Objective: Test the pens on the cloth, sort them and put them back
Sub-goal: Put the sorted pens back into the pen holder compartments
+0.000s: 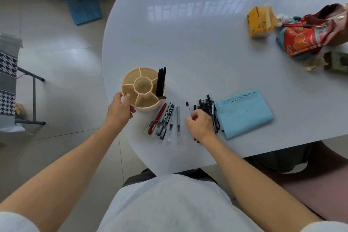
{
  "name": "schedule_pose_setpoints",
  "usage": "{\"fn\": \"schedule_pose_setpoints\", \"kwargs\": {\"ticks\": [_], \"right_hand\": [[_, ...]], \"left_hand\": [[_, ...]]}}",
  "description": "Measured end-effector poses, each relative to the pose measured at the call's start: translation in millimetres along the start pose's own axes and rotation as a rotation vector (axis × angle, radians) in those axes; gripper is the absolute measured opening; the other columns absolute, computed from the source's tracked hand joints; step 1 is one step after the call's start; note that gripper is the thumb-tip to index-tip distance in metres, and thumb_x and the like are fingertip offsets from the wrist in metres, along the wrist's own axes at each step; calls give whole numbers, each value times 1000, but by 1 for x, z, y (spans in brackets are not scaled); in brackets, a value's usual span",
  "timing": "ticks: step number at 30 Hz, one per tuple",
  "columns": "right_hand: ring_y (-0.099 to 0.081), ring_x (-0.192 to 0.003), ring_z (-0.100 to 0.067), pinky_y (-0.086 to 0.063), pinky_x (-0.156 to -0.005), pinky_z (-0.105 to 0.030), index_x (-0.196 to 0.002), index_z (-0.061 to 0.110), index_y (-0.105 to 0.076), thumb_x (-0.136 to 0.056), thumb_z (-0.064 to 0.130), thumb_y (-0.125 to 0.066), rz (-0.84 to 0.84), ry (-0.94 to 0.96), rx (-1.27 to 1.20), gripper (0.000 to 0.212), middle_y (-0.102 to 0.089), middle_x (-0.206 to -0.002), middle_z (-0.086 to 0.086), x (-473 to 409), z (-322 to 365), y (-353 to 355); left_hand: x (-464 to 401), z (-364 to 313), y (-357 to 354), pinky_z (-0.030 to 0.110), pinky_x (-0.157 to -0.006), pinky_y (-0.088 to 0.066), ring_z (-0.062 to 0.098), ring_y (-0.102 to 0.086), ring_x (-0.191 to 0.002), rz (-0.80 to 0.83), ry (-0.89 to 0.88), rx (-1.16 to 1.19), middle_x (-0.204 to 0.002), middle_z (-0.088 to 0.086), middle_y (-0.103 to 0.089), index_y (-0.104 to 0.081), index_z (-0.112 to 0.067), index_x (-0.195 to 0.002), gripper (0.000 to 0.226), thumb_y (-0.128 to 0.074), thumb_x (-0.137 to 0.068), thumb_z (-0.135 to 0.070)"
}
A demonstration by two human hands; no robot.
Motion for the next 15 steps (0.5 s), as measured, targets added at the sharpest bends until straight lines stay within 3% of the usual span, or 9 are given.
{"fn": "schedule_pose_setpoints", "kwargs": {"ticks": [3,5,9,15], "right_hand": [[-51,-68,-31,-44,-61,-41,-74,9,-46,-92,14,-47,-142,-94,-111,19,-53,-71,-8,4,-28,27],[-57,-72,-32,-48,-66,-41,-81,5,-55,-93,13,-49,-182,-101,-60,15,-61,-76,-11,6,-42,39],[-61,-74,-25,-50,-67,-33,-85,12,-66,-91,20,-62,-139,-38,79,10,-67,-78,-5,3,-45,38],[-58,-74,-28,-47,-62,-33,-85,12,-60,-89,37,-65,-140,-11,329,25,-63,-80,-4,-3,-25,24]], "left_hand": [[-1,0,0,40,-67,-57,23,-64,-74,6,-4,1,-84,12,-69,-48,-21,-127,37,-38,-104,-47],[-1,1,0,38,-66,-55,23,-64,-74,5,-3,-4,-85,12,-68,-48,-20,-128,38,-37,-105,-47],[-1,0,-1,34,-63,-53,22,-64,-73,-2,0,-11,-87,13,-68,-48,-19,-129,38,-37,-105,-46],[-1,0,0,38,-65,-55,23,-64,-74,0,1,-17,-86,12,-68,-48,-20,-128,37,-37,-105,-46]]}}
Point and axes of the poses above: each hand's wrist, its own x-axis away from the middle knuckle, its own y-axis out of the back of the hand, z = x × y, the point moved 10 cm from there along -x, towards the middle knuckle
